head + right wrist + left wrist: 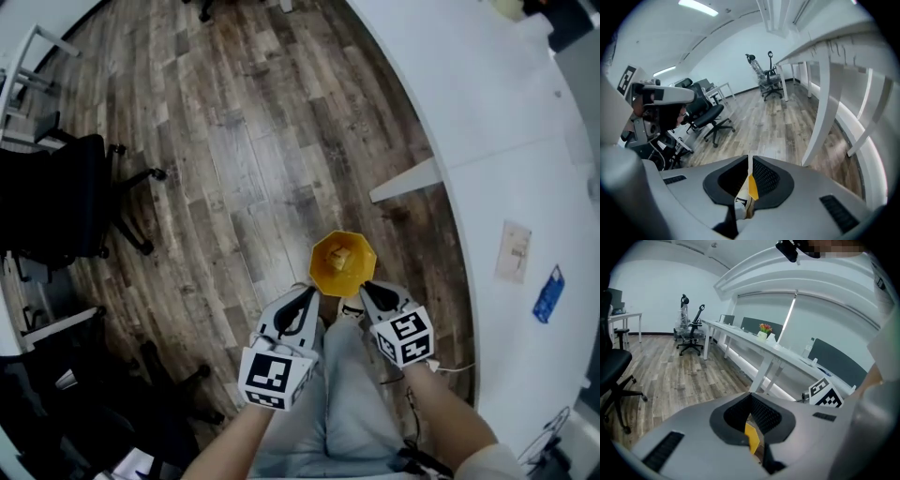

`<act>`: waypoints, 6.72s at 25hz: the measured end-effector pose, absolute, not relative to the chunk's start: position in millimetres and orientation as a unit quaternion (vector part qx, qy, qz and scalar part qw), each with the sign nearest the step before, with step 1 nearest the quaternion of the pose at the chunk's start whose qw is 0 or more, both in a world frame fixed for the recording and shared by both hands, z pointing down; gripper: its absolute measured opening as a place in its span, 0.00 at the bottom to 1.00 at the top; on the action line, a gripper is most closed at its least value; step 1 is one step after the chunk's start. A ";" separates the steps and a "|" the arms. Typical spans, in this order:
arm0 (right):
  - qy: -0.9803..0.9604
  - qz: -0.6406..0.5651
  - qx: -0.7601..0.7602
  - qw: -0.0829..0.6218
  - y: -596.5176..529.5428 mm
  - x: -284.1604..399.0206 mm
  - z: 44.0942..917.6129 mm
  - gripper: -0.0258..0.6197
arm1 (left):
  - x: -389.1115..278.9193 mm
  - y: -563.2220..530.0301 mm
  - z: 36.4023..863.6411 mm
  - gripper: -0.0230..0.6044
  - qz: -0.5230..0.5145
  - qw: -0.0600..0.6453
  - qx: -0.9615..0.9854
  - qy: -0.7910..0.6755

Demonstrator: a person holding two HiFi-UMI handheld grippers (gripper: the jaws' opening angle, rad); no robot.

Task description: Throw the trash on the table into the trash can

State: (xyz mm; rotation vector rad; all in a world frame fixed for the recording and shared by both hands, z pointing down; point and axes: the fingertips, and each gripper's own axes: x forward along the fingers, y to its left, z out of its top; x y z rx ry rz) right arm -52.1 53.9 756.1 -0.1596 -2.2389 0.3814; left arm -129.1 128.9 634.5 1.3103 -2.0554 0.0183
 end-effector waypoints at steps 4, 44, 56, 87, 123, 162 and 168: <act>-0.903 0.159 -0.075 0.392 59.5 -46.7 687.0 0.11 | -120.0 124.7 586.9 0.04 0.015 0.333 0.523 -0.784; -0.960 0.197 -0.069 0.188 30.9 -27.8 365.5 0.11 | -72.6 105.2 371.5 0.04 0.016 0.275 0.590 -0.759; -0.959 0.200 -0.066 0.188 39.0 -24.6 365.9 0.11 | -64.3 106.7 357.9 0.04 0.023 0.245 0.609 -0.754; -0.928 0.185 0.262 0.190 -125.0 186.7 393.4 0.11 | 50.6 -25.0 368.5 0.04 0.064 0.239 0.759 -0.602; -0.855 0.205 0.311 0.362 -253.0 204.7 546.9 0.54 | 65.1 -126.7 437.4 0.04 0.114 0.308 0.737 -0.591; -0.838 0.171 0.313 0.413 -259.7 200.3 564.9 0.32 | 60.5 -113.6 450.5 0.04 0.115 0.326 0.721 -0.600; -0.844 0.166 0.314 0.401 -257.7 198.1 551.3 0.30 | 56.9 -109.3 441.8 0.04 0.110 0.319 0.721 -0.606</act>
